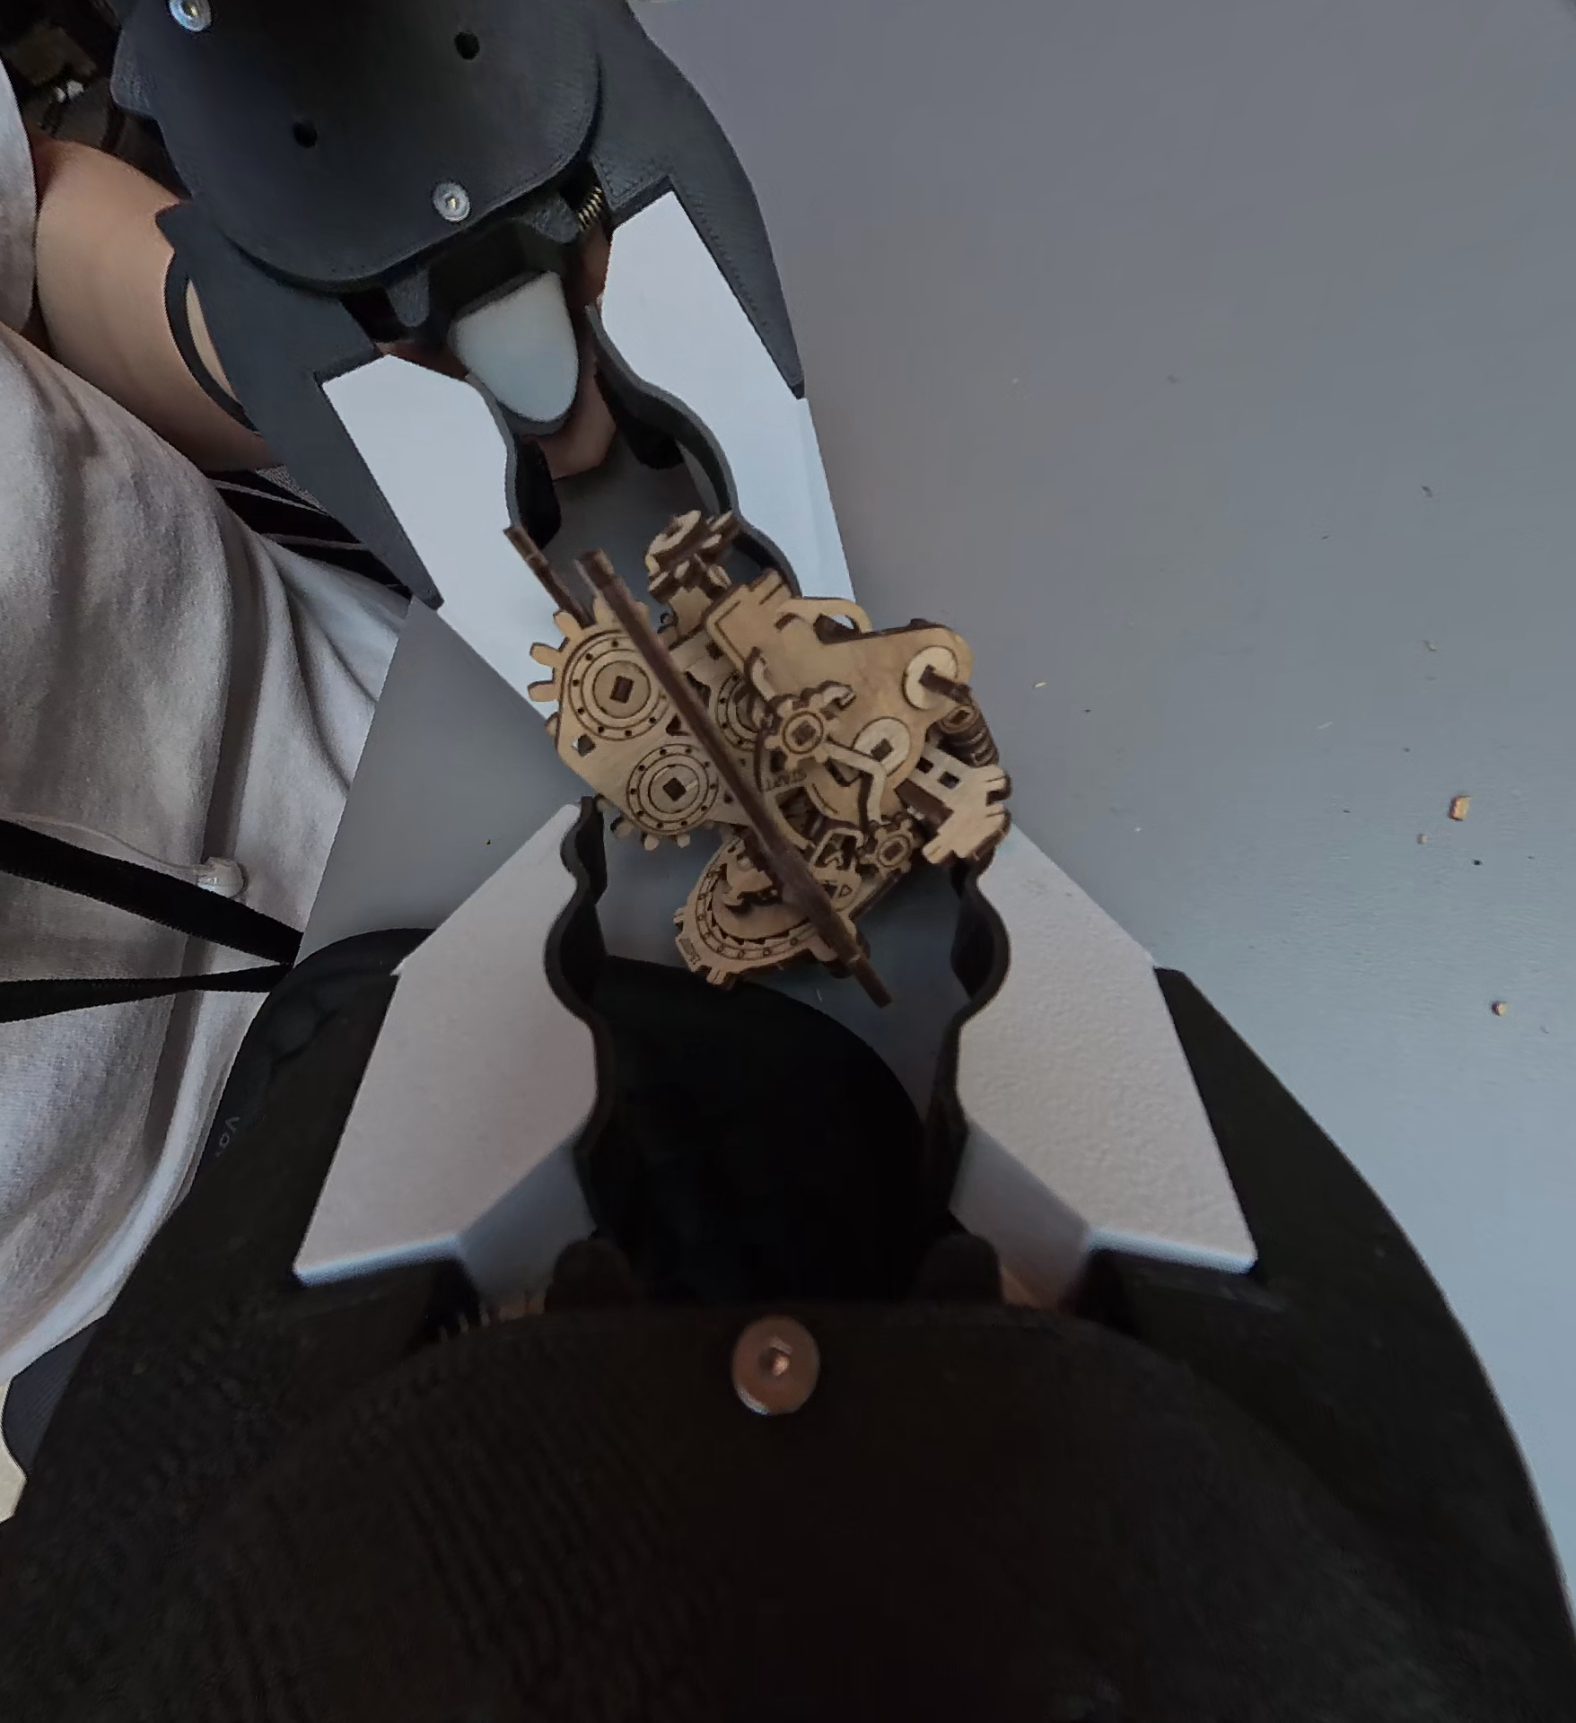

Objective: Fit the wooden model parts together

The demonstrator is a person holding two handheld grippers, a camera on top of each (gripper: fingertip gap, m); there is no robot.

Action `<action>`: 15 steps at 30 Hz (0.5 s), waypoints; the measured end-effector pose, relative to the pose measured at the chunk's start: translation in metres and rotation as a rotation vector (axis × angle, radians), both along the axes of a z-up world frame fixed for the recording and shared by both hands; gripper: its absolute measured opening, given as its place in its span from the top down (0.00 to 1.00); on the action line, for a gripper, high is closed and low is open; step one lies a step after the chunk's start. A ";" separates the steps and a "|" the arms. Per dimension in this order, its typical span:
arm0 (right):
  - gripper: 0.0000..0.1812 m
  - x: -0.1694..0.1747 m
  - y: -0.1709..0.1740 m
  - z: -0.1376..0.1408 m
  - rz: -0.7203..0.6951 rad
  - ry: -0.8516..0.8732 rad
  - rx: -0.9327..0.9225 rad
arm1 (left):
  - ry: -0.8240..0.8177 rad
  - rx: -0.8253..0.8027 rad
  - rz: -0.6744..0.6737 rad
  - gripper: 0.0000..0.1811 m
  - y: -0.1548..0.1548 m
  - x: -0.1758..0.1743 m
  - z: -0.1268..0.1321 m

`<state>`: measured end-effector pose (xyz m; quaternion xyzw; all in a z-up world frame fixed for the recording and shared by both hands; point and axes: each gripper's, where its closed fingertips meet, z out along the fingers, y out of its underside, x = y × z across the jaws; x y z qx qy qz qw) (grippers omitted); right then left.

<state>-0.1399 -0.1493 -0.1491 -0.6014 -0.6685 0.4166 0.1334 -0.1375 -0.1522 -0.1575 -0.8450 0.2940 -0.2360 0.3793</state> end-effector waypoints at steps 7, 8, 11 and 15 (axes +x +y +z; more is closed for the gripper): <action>0.58 0.006 0.006 0.001 -0.013 0.012 0.037 | 0.007 0.003 0.005 0.76 0.001 -0.001 0.000; 0.58 0.008 0.009 -0.002 -0.020 0.000 0.061 | 0.009 0.005 0.006 0.77 0.001 -0.002 0.000; 0.58 0.010 0.016 -0.005 -0.039 -0.002 0.100 | 0.029 0.017 0.015 0.78 0.006 -0.005 -0.001; 0.58 0.011 0.027 -0.001 -0.083 0.019 0.087 | 0.050 0.031 0.015 0.79 0.016 -0.009 -0.002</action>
